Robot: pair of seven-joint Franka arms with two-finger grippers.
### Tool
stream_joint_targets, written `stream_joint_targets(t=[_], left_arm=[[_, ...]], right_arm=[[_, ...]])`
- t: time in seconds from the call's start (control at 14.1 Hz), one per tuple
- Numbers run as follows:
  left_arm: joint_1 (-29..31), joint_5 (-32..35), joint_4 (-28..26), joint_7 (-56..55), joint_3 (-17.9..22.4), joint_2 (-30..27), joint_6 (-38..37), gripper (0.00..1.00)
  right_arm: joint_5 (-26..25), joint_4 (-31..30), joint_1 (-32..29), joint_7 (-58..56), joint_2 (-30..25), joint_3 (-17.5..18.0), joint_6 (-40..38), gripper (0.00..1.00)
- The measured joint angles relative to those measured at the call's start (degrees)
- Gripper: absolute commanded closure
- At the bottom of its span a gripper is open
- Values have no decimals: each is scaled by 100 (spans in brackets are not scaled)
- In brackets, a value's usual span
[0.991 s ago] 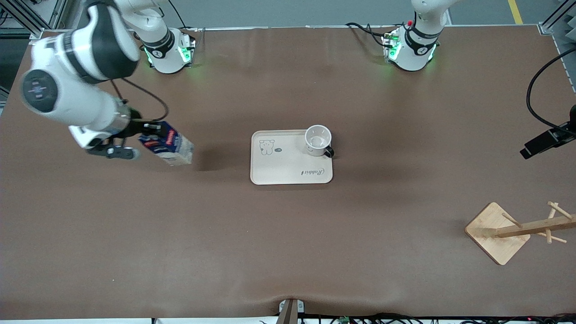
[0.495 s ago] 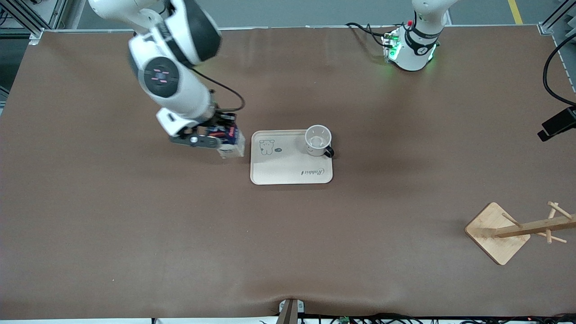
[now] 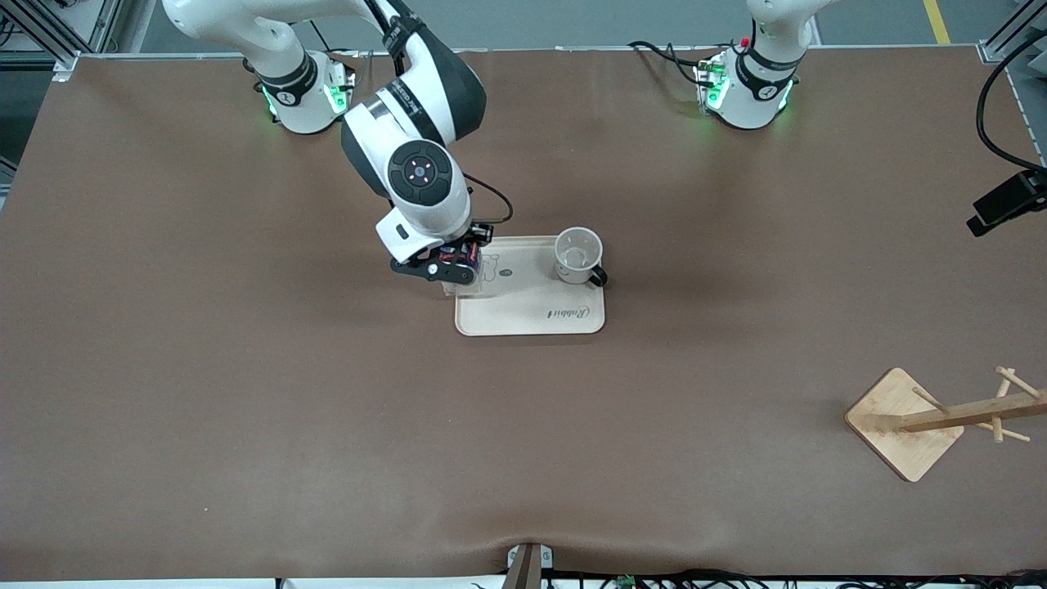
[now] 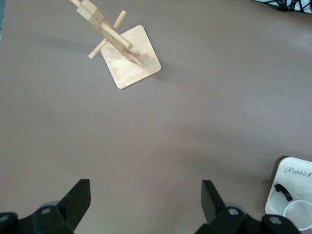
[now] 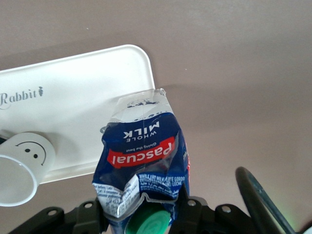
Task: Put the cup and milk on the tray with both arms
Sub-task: 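Carry the milk carton with the right gripper onto the tray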
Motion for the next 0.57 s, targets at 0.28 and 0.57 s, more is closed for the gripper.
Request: stream_joint_targets(t=[0.28, 0.57], left_arm=[[-1123, -110, -41, 3, 1125, -141, -142, 0], [-2064, -378, -226, 6, 2097, -311, -172, 0]], right_arm=[[78, -1, 136, 0, 205, 2, 354, 100], [79, 1, 210, 1, 354, 2, 464, 64]])
